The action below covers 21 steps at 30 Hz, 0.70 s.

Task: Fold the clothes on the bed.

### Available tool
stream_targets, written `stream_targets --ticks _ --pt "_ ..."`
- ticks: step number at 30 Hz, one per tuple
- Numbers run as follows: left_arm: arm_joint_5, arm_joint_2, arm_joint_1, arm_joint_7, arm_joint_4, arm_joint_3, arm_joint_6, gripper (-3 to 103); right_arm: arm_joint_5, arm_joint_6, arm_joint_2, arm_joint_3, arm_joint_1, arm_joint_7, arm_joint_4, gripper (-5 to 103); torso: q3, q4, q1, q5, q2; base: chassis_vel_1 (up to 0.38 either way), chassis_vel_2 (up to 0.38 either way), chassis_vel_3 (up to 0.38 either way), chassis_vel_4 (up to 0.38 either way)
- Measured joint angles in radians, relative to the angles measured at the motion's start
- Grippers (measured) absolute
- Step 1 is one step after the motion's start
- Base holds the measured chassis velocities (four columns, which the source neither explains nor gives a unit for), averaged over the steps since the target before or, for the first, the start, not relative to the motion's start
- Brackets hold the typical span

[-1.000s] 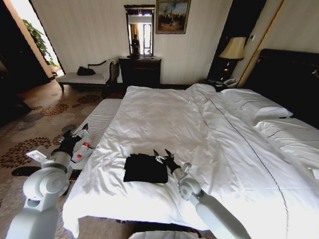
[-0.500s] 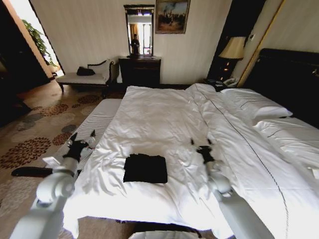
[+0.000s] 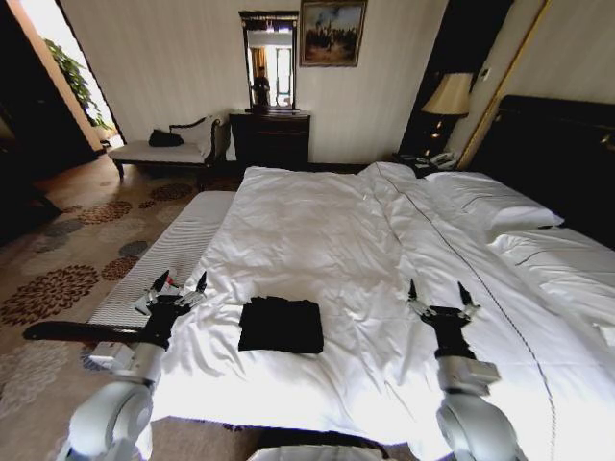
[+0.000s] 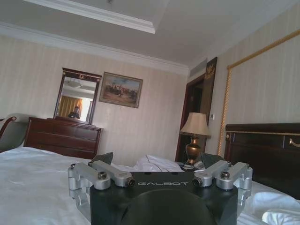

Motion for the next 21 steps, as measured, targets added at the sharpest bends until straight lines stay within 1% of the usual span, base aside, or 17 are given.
stream_targets --ticks 2,21 --pt "0.0 -0.001 0.002 0.0 -0.003 0.002 0.003 100 0.004 0.011 0.001 0.01 -0.009 -0.018 0.001 100 0.0 0.0 0.0 0.0001 0.0 0.0 0.0 0.0 0.0" --pt "-0.003 0.0 -0.002 -0.003 0.0 0.002 0.007 100 0.009 0.017 -0.002 0.006 -0.002 -0.023 -0.008 100 0.0 0.0 0.0 0.0 0.0 0.0 0.0 0.0 0.0"
